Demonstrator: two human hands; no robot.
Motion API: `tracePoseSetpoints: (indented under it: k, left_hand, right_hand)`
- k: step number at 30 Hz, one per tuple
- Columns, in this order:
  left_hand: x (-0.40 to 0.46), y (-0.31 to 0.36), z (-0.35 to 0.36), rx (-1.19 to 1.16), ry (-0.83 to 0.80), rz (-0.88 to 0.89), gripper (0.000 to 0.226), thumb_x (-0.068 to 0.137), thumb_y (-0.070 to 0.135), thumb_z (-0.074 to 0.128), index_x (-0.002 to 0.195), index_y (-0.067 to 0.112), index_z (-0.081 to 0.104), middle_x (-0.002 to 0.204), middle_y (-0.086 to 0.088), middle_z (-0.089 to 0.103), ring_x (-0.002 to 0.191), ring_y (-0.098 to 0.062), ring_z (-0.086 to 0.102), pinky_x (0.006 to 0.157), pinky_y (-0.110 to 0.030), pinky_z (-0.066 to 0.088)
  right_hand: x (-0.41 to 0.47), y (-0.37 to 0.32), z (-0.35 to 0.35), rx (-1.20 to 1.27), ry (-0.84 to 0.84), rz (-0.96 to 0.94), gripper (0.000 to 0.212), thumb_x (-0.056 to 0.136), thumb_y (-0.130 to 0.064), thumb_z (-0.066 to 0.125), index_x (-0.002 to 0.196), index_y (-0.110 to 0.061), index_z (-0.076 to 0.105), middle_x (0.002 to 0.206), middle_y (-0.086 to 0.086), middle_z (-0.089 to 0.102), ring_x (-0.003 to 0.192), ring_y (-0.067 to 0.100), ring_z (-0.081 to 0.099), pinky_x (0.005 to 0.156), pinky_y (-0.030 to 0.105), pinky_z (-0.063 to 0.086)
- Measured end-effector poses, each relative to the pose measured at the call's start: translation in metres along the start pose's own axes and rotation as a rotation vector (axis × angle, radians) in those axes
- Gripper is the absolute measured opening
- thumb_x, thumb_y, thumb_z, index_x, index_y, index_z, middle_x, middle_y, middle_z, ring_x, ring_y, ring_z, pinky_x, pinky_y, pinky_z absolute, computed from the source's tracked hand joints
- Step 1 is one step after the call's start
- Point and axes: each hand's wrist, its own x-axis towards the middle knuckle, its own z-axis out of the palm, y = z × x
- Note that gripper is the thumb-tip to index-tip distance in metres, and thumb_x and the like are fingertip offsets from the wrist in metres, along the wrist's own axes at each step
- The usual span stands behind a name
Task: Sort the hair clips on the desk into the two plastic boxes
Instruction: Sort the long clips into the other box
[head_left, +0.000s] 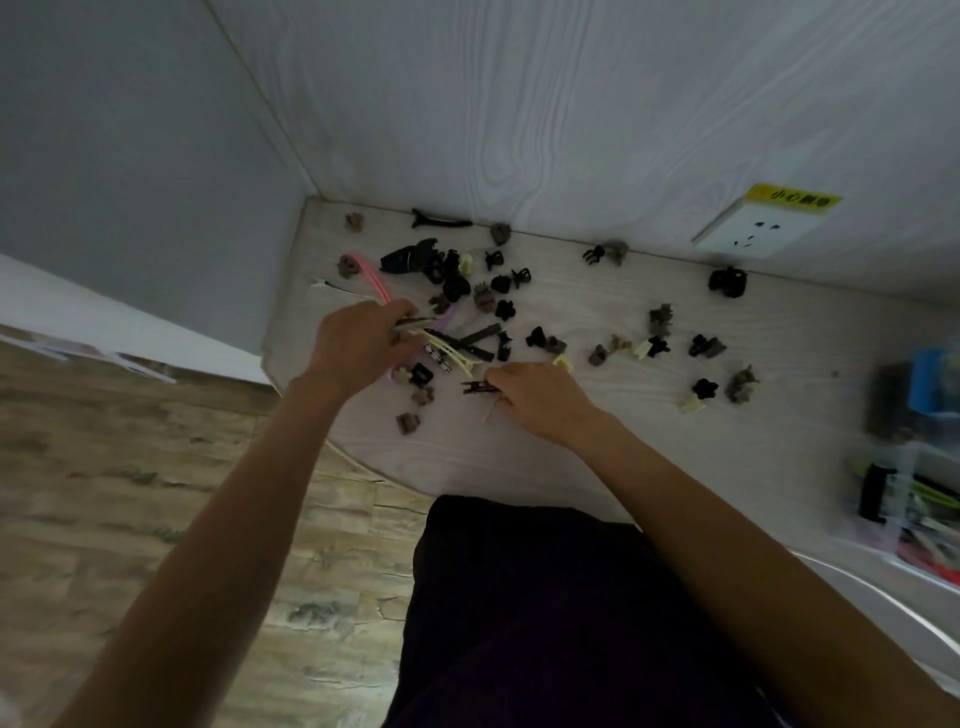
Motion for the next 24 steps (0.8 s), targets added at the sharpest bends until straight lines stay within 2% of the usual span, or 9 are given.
tracePoseSetpoints:
  k: [3,6,8,13,17,20,22,24]
  left_hand:
    - [0.006,0.005,0.005,-0.016,-0.060,0.007,0.026,0.080,0.038,0.064,0.100,0.022,0.061,0.083,-0.009,0.060,0.083,-0.030,0.060,0.062,-0.028,0.034]
    - [0.010,0.006,0.007,-0.036,-0.055,0.010,0.023,0.078,0.039,0.067,0.092,0.022,0.062,0.081,-0.008,0.059,0.084,-0.029,0.059,0.061,-0.028,0.034]
    - [0.011,0.005,0.008,-0.043,-0.035,0.012,0.023,0.077,0.042,0.067,0.089,0.023,0.063,0.078,-0.006,0.054,0.086,-0.028,0.058,0.063,-0.028,0.034]
    - [0.005,0.001,0.009,-0.060,0.041,0.045,0.027,0.073,0.043,0.072,0.076,0.017,0.069,0.072,-0.006,0.061,0.078,-0.027,0.058,0.060,-0.027,0.034]
    - [-0.006,-0.005,0.007,-0.098,0.126,0.019,0.028,0.064,0.036,0.081,0.084,0.018,0.074,0.074,-0.009,0.067,0.076,-0.029,0.063,0.062,-0.027,0.037]
    - [-0.013,-0.008,0.007,-0.155,0.099,-0.054,0.031,0.068,0.038,0.078,0.095,0.024,0.073,0.081,-0.008,0.067,0.081,-0.028,0.062,0.066,-0.028,0.038]
    - [-0.016,-0.011,0.010,-0.202,0.090,-0.067,0.026,0.071,0.039,0.076,0.093,0.025,0.073,0.081,-0.005,0.068,0.081,-0.027,0.062,0.066,-0.028,0.039]
    - [-0.021,-0.011,0.009,-0.236,0.071,-0.072,0.024,0.073,0.041,0.073,0.091,0.025,0.073,0.080,-0.003,0.070,0.079,-0.025,0.062,0.066,-0.029,0.041]
  right_hand:
    - [0.004,0.008,-0.007,0.034,0.079,0.014,0.027,0.098,-0.023,0.037,0.114,-0.007,0.051,0.106,0.014,0.061,0.090,0.030,0.059,0.068,0.035,0.042]
    - [0.010,0.015,-0.016,0.139,0.236,0.121,0.024,0.097,-0.025,0.040,0.100,-0.003,0.049,0.092,0.016,0.059,0.071,0.028,0.052,0.059,0.034,0.036]
    - [0.017,0.018,-0.022,0.180,0.272,0.208,0.023,0.096,-0.024,0.042,0.097,-0.002,0.048,0.084,0.013,0.055,0.062,0.022,0.042,0.057,0.032,0.029]
    - [0.035,0.021,-0.033,0.265,0.199,0.265,0.032,0.095,-0.019,0.043,0.118,0.003,0.040,0.079,0.016,0.058,0.056,0.020,0.040,0.053,0.030,0.029]
    - [0.043,0.019,-0.037,0.297,0.141,0.243,0.034,0.094,-0.018,0.042,0.124,-0.002,0.036,0.077,0.010,0.052,0.057,0.020,0.042,0.051,0.029,0.026]
    - [0.045,0.018,-0.037,0.269,0.150,0.244,0.031,0.095,-0.019,0.040,0.122,-0.005,0.038,0.077,0.009,0.050,0.062,0.024,0.046,0.055,0.029,0.029]
    - [0.046,0.017,-0.037,0.232,0.164,0.225,0.031,0.096,-0.022,0.040,0.122,-0.005,0.040,0.077,0.012,0.054,0.061,0.024,0.047,0.054,0.029,0.028]
    - [0.048,0.018,-0.036,0.175,0.182,0.198,0.033,0.095,-0.025,0.042,0.123,-0.006,0.042,0.085,0.018,0.061,0.065,0.027,0.051,0.055,0.029,0.030]
